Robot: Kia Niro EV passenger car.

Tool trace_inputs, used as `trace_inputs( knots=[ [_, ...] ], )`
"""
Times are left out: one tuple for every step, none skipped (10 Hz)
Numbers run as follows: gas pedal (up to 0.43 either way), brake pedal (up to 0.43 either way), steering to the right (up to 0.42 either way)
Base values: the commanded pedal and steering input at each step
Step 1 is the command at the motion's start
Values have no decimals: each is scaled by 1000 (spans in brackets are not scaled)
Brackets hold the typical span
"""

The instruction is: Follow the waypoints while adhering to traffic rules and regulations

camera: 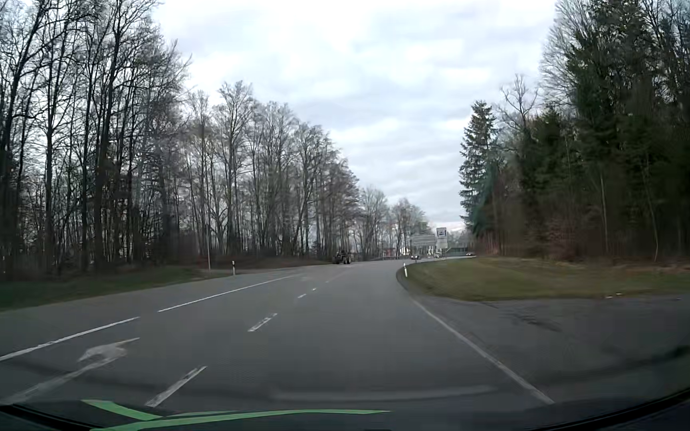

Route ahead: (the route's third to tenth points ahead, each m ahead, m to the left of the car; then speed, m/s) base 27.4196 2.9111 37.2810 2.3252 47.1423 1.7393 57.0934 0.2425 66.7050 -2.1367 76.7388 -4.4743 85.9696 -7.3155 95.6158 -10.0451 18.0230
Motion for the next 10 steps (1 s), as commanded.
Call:
trace_inputs(
  knots=[
    [110,0,14],
    [110,0,14],
    [87,0,14],
    [79,0,14],
    [79,0,14],
    [79,0,14],
    [79,0,14],
    [79,0,14],
    [79,0,14],
    [79,0,14]
  ],
)
